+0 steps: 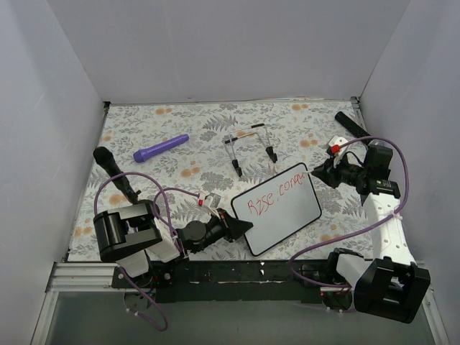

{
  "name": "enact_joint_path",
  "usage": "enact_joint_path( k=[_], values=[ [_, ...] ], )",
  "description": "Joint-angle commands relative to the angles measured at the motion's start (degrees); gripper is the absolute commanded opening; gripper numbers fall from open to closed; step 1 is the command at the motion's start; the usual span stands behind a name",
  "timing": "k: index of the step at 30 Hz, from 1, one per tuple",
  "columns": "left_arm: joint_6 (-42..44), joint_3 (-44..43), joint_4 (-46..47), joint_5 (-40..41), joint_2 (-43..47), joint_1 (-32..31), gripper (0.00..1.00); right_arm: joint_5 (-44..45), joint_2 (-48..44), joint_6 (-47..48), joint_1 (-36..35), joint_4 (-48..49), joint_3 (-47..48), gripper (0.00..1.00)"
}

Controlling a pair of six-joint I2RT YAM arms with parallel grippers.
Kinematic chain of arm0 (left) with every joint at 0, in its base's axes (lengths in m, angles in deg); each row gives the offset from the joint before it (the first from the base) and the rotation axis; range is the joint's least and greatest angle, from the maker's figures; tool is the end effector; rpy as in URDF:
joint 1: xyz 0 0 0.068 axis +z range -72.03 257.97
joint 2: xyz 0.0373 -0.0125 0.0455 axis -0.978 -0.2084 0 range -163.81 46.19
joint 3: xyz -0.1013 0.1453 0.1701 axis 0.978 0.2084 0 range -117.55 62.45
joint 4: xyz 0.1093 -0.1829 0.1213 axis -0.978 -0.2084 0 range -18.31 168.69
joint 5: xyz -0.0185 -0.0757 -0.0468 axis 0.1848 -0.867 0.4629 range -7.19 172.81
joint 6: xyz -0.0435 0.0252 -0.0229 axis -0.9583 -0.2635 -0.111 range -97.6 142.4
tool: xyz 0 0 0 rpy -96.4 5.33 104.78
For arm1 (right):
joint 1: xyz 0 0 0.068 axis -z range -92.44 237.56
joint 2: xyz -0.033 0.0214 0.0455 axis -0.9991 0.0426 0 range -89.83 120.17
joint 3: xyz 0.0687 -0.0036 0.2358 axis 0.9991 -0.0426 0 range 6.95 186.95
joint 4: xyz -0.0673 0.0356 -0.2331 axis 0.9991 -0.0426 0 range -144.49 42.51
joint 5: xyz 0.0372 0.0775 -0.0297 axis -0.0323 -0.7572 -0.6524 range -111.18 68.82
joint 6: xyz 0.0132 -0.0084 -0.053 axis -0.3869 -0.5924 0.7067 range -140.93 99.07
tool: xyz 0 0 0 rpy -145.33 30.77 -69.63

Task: Write a sentence on the whiteboard
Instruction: Write on the whiteboard with the whiteboard.

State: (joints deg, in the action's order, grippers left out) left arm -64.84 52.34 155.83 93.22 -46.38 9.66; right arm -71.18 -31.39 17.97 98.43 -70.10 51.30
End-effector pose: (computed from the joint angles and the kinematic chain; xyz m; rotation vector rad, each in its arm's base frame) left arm 0.0914 -0.2115 0.1211 -0.5049 1.9934 -1.7855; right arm 0.2123 -0.0115 0.2585 -0.9083 1.7681 0.4099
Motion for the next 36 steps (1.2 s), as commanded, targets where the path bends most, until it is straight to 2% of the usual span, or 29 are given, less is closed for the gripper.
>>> enact_joint_path(
  k=[1, 9, 16, 21, 27, 32, 36],
  values=[
    [3.04, 1.41, 12.68, -1.98, -0.76, 0.02, 0.0, -0.98, 0.19, -1.28, 0.2, 1.96, 0.55, 0.01],
    [2.69, 1.41, 12.68, -1.28, -0.68, 0.11, 0.0, -3.17, -0.34, -0.4, 0.2, 0.65, 0.81, 0.01],
    [0.15, -0.61, 8.65, 2.85, 1.08, 0.73, 0.0, -16.6, -2.01, 8.64, -0.33, -13.76, 4.07, 0.01],
    [-1.7, -4.21, 5.48, 4.79, -0.05, 1.25, 0.0, -20.23, -2.27, 16.47, -5.14, -23.34, 3.11, 0.01],
    [-4.34, -8.26, 5.65, 6.9, -2.96, 1.78, 0.0, -20.49, -4.2, 16.74, -14.29, -22.92, -0.41, 0.01],
    [-5.92, -11.5, 6.7, 7.25, -5.51, 3.18, 0.0, -19.09, -5.61, 15.08, -17.46, -19.76, -1.82, 0.01],
    [-6.8, -12.39, 6.09, 7.07, -5.69, 3.89, 0.0, -14.78, -6.31, 9.8, -19.04, -13.96, -3.57, 0.01]
  ],
)
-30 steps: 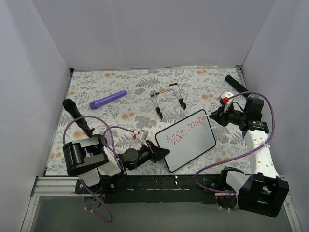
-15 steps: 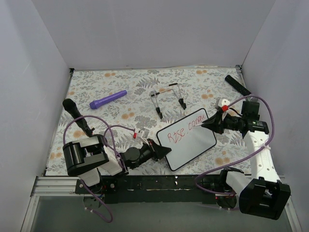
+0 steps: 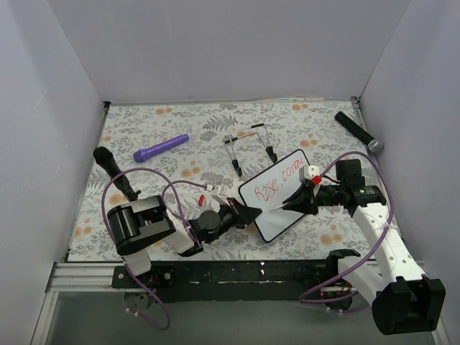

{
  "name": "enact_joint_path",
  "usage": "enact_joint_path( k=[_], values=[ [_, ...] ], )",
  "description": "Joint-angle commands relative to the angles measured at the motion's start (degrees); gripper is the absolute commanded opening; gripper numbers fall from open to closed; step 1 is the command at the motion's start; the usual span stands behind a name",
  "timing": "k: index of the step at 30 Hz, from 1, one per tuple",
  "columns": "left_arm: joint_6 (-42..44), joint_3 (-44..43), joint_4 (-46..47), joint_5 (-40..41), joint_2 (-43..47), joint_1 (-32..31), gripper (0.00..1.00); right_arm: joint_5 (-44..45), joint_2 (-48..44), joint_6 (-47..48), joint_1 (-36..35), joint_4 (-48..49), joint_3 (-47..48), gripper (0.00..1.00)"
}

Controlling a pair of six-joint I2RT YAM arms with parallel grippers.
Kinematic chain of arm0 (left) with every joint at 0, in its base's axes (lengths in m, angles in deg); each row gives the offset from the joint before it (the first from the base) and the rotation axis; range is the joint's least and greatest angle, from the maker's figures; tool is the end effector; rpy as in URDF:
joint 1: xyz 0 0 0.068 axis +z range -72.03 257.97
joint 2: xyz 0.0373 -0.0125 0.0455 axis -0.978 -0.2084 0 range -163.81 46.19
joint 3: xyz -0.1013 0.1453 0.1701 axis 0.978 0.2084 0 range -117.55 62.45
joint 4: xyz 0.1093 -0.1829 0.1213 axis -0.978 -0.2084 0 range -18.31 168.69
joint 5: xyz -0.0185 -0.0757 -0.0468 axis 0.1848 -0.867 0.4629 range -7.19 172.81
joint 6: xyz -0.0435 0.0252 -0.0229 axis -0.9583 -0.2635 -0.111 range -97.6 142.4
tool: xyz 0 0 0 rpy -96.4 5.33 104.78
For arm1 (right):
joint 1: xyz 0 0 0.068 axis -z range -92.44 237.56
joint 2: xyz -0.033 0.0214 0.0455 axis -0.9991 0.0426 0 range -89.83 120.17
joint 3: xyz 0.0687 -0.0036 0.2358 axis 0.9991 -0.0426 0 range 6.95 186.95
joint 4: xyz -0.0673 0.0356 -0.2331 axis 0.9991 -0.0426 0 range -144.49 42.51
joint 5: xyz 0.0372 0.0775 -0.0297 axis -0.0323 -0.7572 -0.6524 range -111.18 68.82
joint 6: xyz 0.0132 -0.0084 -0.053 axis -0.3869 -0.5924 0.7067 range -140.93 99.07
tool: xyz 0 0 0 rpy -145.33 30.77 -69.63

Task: Write a sentence on the whiteboard
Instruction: Write on the whiteboard with the whiteboard.

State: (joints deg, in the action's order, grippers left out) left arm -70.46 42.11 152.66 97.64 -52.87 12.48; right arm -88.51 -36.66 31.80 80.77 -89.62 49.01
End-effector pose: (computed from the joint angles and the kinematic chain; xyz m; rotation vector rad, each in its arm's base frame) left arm 0.1209 -0.2420 0.1258 -0.7126 1.9041 -1.7754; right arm 0.1613 0.0541 0.2464 -1.3464 1.4826 0.9456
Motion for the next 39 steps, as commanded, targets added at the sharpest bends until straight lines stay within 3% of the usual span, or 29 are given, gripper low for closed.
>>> enact_joint_path(
  k=[1, 21, 39],
  values=[
    [-1.53, -2.08, 9.26, 2.83, 0.8, 1.16, 0.0, 3.69, -1.13, -4.3, -1.74, 6.0, -1.72, 0.01],
    [-5.67, -2.25, 9.43, 4.15, -1.22, 2.04, 0.0, 17.49, 2.38, -11.86, -16.5, 17.34, -4.71, 0.01],
    [-5.75, -1.9, 10.4, 3.71, -1.13, 1.95, 0.0, 18.2, 2.91, -11.25, -16.77, 16.9, -5.15, 0.01]
  ],
)
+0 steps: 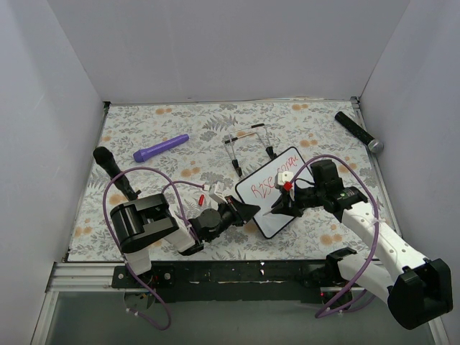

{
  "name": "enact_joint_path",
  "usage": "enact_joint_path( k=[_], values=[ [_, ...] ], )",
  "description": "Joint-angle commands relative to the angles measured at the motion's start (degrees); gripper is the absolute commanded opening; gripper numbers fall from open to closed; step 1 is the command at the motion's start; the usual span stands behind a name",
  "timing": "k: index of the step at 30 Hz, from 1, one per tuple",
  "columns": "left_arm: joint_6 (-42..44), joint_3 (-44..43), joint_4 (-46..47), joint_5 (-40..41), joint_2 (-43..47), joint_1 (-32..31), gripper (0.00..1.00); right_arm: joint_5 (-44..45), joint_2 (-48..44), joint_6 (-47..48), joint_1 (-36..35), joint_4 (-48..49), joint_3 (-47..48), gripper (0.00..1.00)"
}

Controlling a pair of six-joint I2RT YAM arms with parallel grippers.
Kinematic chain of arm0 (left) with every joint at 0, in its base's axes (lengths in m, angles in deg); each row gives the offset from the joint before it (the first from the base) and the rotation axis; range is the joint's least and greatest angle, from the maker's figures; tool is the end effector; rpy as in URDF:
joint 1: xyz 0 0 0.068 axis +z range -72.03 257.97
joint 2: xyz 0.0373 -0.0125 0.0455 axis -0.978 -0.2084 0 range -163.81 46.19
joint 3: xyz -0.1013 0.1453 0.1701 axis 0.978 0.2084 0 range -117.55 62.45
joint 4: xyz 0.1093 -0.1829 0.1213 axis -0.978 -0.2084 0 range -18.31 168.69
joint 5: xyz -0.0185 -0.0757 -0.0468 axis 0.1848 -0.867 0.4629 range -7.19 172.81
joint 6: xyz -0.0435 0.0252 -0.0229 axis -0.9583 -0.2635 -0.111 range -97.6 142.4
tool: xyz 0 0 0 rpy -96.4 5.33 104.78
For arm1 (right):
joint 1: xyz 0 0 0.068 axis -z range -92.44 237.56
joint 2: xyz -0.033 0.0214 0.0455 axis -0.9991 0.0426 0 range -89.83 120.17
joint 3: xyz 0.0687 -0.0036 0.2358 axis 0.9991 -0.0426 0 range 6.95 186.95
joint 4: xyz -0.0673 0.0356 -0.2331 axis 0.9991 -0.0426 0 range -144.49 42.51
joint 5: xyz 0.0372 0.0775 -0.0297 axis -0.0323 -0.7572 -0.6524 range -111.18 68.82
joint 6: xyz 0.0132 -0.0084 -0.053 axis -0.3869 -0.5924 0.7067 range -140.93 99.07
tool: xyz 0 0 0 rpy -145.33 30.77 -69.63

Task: Write a sentence on the whiteboard
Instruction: Write on the whiteboard with the whiteboard.

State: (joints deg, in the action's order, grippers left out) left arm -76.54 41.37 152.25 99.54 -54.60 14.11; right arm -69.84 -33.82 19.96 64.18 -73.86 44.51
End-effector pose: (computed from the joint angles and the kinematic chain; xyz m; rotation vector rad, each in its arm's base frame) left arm 0.1300 -0.2404 0.1202 -0.8765 1.8741 -1.7762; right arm 0.1661 0.1026 0.2242 -1.4684 1.5861 0.8148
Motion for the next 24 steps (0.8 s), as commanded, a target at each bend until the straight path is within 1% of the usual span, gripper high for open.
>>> enact_joint_path(
  k=[1, 24],
  values=[
    [0.5, -1.16, 10.82, 1.81, 0.6, 0.4, 0.0, -0.38, 0.07, 0.69, -0.27, 0.88, -0.65, 0.01],
    [-0.38, -0.63, 11.87, 2.25, 0.25, 0.4, 0.0, -0.11, 0.15, 0.69, -0.27, 1.41, -1.09, 0.01]
  ],
)
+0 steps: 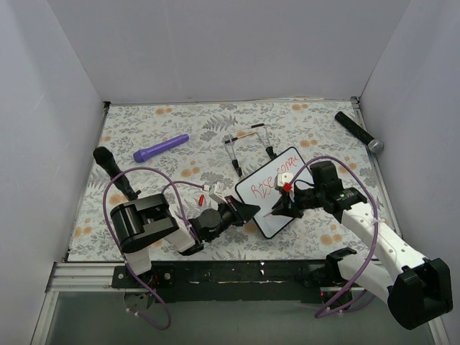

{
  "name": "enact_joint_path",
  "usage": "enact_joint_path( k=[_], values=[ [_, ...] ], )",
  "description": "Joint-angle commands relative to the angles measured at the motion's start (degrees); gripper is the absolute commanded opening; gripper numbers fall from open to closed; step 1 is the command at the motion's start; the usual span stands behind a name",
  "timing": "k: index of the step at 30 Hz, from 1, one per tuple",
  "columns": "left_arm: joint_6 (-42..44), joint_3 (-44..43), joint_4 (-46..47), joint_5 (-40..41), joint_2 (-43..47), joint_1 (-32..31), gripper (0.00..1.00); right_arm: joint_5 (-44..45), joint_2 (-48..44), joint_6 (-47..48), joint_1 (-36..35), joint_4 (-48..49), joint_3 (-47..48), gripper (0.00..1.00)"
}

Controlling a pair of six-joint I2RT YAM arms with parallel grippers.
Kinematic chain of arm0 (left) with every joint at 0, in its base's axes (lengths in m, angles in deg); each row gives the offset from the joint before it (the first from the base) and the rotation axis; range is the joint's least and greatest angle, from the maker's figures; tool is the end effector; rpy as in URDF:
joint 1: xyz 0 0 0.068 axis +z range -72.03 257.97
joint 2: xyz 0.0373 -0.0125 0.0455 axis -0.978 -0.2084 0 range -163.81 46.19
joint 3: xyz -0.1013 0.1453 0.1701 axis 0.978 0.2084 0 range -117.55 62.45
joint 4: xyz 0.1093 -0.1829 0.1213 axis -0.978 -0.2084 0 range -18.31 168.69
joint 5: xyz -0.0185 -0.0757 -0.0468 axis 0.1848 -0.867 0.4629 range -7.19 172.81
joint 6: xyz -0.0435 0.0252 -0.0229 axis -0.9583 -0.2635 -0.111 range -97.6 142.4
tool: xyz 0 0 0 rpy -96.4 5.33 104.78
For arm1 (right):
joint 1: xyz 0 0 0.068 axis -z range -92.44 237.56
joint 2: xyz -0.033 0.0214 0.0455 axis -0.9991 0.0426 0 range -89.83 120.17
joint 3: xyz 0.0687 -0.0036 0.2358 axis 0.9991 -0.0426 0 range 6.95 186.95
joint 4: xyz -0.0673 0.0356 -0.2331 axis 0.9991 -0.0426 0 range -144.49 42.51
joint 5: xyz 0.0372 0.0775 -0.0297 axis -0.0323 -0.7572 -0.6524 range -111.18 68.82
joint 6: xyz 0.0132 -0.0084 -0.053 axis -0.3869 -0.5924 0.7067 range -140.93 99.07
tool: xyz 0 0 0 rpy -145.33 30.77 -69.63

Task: Write a sentence on the whiteboard
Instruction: Write on the whiteboard with the whiteboard.

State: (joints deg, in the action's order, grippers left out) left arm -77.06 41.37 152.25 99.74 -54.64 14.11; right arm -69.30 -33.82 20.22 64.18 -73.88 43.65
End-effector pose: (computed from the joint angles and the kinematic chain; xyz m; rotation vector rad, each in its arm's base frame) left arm 0.1301 -0.2403 0.1200 -0.8888 1.8709 -1.7786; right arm 0.1652 0.1019 0.2194 -1.4719 1.6024 0.8098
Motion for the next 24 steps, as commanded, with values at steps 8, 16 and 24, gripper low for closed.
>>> enact_joint_path(
  k=[8, 16, 24],
  values=[
    [0.23, -0.54, 11.87, 2.23, 0.29, 0.4, 0.0, -0.57, 0.07, 0.43, -0.27, 1.52, -0.23, 0.01],
    [0.41, -0.36, 12.13, 1.88, 0.2, 0.49, 0.0, -1.27, -1.6, 2.8, 1.22, -1.99, 2.92, 0.01],
    [0.84, -0.19, 11.78, 1.35, 0.73, 0.49, 0.0, -2.77, -5.03, 5.34, 11.32, -6.47, 9.77, 0.01]
  ],
)
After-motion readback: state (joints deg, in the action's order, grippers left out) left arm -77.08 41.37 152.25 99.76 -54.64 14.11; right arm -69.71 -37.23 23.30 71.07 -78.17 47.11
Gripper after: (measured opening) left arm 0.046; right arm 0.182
